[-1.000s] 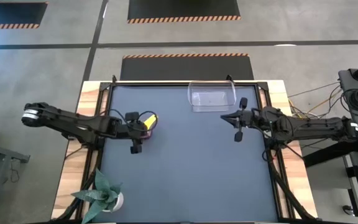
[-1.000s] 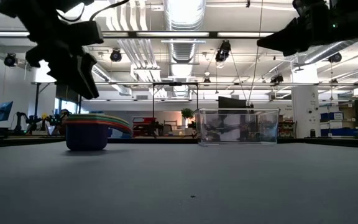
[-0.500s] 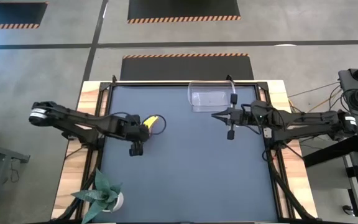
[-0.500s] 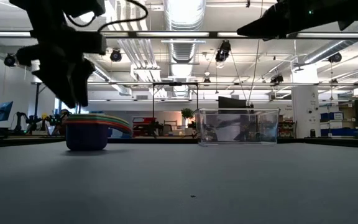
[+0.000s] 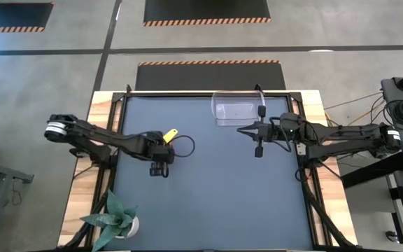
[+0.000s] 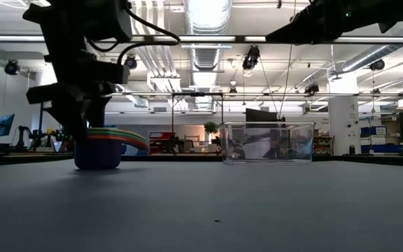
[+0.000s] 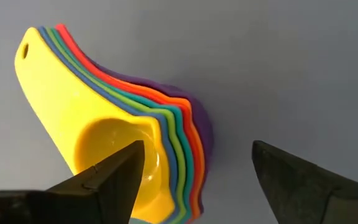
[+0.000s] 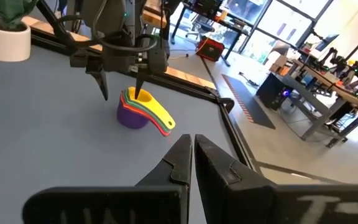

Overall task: Nest measuring cups in basket
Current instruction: Put the stacked colored measuring cups into the transparent bin

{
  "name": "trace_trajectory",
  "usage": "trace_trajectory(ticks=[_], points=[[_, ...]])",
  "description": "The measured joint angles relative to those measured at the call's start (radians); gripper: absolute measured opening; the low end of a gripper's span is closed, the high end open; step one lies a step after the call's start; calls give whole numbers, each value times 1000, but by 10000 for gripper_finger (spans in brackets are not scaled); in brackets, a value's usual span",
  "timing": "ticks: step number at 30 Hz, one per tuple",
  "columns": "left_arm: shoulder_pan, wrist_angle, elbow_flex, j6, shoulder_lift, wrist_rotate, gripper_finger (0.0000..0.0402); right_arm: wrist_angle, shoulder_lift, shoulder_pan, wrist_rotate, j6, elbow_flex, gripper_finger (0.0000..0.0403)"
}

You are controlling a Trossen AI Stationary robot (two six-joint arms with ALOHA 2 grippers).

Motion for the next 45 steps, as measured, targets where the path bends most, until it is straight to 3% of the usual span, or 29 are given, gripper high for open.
trace_trajectory(ticks=[10,20,33,45], points=[[-2,39,3,8,86,-90,233,-7,0,0,8,-8,0,9],[-1,38,2,-13,90,-85,156,-14,0,0,25,-17,-1,9],[-1,44,0,-54,91,-76,83,-15,0,0,25,-17,-1,9],[-1,49,0,-62,78,-73,73,-15,-1,0,25,-17,-1,9]])
